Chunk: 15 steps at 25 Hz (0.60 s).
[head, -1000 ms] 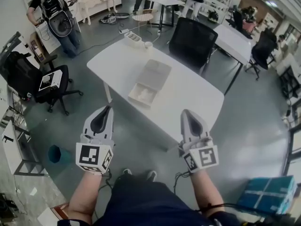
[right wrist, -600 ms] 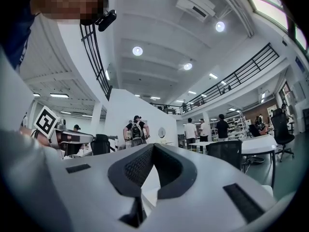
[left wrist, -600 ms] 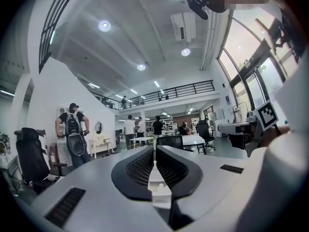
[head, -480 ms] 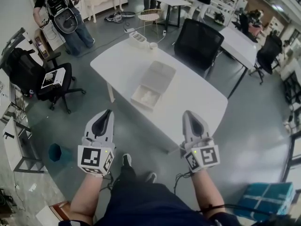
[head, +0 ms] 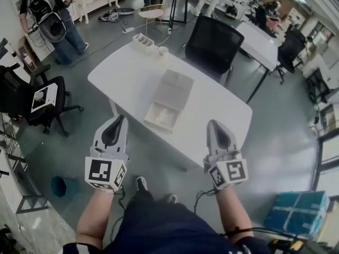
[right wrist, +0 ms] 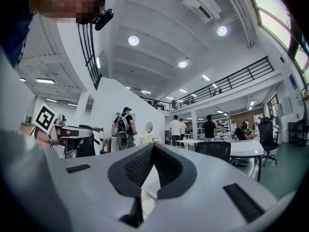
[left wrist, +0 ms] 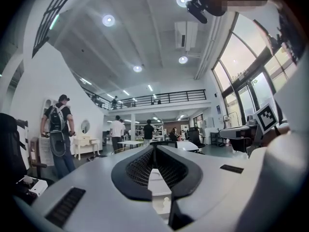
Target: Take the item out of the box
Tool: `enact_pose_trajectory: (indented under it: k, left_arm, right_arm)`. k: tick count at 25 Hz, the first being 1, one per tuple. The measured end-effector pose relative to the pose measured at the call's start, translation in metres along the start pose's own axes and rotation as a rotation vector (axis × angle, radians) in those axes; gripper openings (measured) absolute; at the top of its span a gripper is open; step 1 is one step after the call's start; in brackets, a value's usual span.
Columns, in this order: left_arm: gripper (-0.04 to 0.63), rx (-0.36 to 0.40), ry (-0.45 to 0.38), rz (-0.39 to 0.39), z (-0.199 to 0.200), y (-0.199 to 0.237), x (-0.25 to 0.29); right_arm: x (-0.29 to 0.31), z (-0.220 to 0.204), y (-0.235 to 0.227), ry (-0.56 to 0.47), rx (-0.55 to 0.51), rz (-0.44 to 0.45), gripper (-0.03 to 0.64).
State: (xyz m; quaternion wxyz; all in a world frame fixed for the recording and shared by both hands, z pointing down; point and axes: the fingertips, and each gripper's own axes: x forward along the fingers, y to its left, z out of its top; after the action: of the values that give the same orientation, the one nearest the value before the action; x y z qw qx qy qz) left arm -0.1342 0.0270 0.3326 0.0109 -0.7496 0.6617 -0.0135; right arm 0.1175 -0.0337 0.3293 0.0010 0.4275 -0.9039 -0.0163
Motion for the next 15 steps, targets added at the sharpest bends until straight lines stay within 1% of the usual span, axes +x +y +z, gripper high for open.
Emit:
enact_pose_trajectory:
  k: [7, 15]
  left_arm:
    - [0.041, -0.013, -0.013, -0.090, -0.005, 0.053, 0.047]
    - [0.041, -0.043, -0.019, -0.166, -0.015, 0.087, 0.087]
  right_arm:
    - [0.045, -0.001, 0.009, 0.016, -0.021, -0.112, 0.008]
    - [0.076, -0.005, 0.020, 0.055, -0.048, -0.181, 0.008]
